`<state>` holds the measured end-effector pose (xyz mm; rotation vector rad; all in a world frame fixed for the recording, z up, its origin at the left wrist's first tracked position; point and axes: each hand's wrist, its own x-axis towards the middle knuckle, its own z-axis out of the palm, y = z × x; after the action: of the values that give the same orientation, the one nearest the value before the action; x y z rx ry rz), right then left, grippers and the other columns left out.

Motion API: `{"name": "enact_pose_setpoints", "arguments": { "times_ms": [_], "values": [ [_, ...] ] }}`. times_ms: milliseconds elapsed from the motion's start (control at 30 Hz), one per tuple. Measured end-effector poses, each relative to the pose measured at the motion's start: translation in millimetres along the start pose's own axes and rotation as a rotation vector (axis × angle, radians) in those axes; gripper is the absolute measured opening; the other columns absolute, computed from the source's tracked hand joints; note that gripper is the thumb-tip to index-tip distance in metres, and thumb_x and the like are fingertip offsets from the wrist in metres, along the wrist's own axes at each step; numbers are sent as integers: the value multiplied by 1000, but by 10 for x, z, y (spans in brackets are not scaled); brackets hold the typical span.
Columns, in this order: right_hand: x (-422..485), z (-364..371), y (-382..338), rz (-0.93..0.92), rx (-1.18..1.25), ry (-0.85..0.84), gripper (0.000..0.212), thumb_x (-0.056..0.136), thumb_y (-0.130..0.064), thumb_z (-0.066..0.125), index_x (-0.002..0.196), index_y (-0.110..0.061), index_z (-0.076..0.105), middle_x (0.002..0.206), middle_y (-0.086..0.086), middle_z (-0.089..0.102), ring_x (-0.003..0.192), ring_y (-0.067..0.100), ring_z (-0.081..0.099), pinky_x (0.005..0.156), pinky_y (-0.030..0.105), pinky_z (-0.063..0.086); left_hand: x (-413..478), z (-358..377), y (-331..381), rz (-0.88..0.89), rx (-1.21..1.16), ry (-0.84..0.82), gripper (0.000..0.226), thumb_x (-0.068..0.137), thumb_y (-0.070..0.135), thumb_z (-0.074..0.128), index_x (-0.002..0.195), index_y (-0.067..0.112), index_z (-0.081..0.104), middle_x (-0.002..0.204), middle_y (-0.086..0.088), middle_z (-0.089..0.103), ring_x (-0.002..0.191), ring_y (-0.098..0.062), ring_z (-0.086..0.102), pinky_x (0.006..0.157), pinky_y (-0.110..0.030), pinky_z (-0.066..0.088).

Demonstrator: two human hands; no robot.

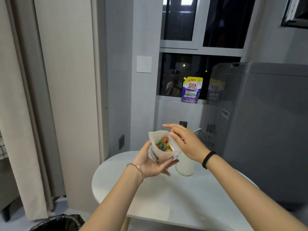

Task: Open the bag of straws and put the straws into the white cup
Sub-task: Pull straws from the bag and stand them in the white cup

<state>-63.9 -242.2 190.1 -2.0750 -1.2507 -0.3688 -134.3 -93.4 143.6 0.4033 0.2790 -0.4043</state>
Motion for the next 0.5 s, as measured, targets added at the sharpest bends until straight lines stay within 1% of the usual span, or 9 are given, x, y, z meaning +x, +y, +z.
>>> {"name": "enact_pose_setpoints", "arguments": {
  "times_ms": [33, 100, 167, 200, 267, 333, 400, 433, 500],
  "values": [
    [-4, -2, -16, -30, -25, -6, 26, 99, -24, 40, 88, -8, 57, 133, -15, 50, 110, -2, 48, 91, 13, 44, 1, 14, 1, 3, -9, -34, 81, 43, 24, 86, 113, -9, 61, 119, -42, 50, 109, -54, 56, 60, -55, 60],
    [-21, -17, -41, -79, -62, -16, 25, 98, -27, 41, 91, -11, 59, 129, -21, 47, 109, -5, 49, 88, 8, 43, 2, 32, 0, 41, 3, -92, 84, 36, 19, 89, 112, -6, 63, 115, -35, 61, 102, -47, 64, 67, -53, 60],
    [-65, -30, -28, -57, 15, 52, 26, 97, -31, 43, 95, -12, 62, 123, -23, 53, 104, -6, 54, 85, 10, 45, 16, 54, -11, 126, 20, -112, 74, 43, 21, 86, 111, -1, 65, 104, -26, 70, 91, -41, 70, 70, -49, 61],
    [-104, -21, -26, -2, 123, 125, 26, 95, -33, 45, 97, -13, 63, 118, -23, 58, 102, -5, 57, 84, 12, 47, 26, 65, -25, 184, 30, -113, 67, 51, 22, 82, 111, 1, 64, 101, -24, 72, 87, -39, 72, 68, -47, 62],
    [-173, 61, -14, 170, 407, 344, 26, 94, -34, 48, 99, -13, 62, 114, -15, 65, 104, 1, 60, 87, 19, 49, 66, 97, -63, 329, 67, -108, 51, 62, 22, 75, 108, 4, 64, 94, -20, 75, 80, -34, 75, 64, -41, 62],
    [-214, 206, -5, 421, 729, 533, 32, 95, -37, 46, 110, -12, 60, 121, -4, 63, 114, 10, 57, 95, 29, 48, 138, 111, -115, 486, 119, -86, 49, 69, 20, 72, 115, 6, 62, 97, -15, 76, 86, -26, 75, 71, -36, 62],
    [-220, 308, 11, 661, 1096, 590, 46, 94, -46, 41, 122, -13, 57, 125, -1, 59, 117, 15, 53, 91, 33, 47, 214, 103, -177, 667, 219, -20, 57, 80, 13, 70, 133, 9, 50, 115, -10, 71, 103, -22, 69, 82, -34, 59],
    [-216, 338, 16, 749, 1253, 594, 50, 94, -49, 39, 124, -13, 55, 123, 1, 59, 115, 18, 54, 90, 35, 47, 230, 95, -207, 742, 285, 23, 62, 83, 8, 69, 139, 11, 43, 123, -9, 68, 108, -21, 66, 84, -32, 57],
    [-216, 393, 39, 854, 1459, 618, 51, 94, -49, 38, 124, -11, 55, 122, 11, 60, 116, 29, 55, 98, 45, 45, 242, 76, -266, 840, 441, 89, 69, 81, 3, 71, 140, 17, 37, 125, -7, 66, 105, -15, 69, 79, -26, 58]
  ]
}}
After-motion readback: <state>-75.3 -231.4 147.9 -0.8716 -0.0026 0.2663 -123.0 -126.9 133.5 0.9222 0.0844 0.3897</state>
